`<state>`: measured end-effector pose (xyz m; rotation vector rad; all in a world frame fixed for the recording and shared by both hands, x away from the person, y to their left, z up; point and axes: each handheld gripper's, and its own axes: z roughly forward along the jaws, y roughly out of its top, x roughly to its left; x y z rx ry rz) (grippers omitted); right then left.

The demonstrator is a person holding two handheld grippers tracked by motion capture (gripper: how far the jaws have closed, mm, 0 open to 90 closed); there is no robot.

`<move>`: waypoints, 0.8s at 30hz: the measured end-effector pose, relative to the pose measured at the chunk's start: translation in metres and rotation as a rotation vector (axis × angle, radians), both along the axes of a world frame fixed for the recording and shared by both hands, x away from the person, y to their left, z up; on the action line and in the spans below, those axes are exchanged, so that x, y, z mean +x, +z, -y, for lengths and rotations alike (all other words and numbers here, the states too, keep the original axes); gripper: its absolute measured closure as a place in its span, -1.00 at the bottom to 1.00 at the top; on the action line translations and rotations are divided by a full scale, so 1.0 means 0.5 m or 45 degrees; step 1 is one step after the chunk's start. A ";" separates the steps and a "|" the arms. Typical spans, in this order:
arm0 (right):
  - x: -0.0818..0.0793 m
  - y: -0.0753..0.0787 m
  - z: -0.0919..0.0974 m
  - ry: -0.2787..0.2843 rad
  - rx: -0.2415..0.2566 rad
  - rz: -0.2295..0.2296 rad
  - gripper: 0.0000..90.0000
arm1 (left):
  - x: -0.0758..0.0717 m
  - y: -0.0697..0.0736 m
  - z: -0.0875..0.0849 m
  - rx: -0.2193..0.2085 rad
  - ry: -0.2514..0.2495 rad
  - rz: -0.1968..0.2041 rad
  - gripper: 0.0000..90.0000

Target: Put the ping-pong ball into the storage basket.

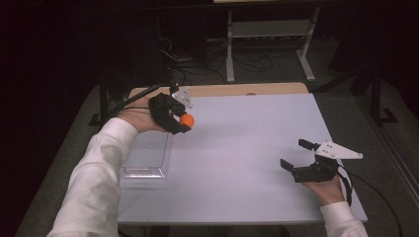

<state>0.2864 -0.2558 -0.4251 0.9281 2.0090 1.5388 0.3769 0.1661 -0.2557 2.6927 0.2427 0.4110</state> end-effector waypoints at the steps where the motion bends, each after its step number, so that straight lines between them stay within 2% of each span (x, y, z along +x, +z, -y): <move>1: 0.000 0.000 0.000 0.001 -0.001 0.000 -1.00 | -0.001 0.000 -0.003 0.004 0.003 0.003 0.13; 12: 0.001 -0.001 -0.001 0.006 -0.007 -0.001 -1.00 | -0.008 0.003 -0.037 0.028 0.046 0.005 0.14; 16: 0.001 -0.003 -0.002 0.011 -0.008 -0.010 -1.00 | -0.013 0.005 -0.051 0.013 0.058 0.012 0.14; 24: 0.001 -0.003 -0.002 0.009 -0.010 -0.008 -1.00 | -0.019 0.004 -0.075 0.029 0.086 0.003 0.14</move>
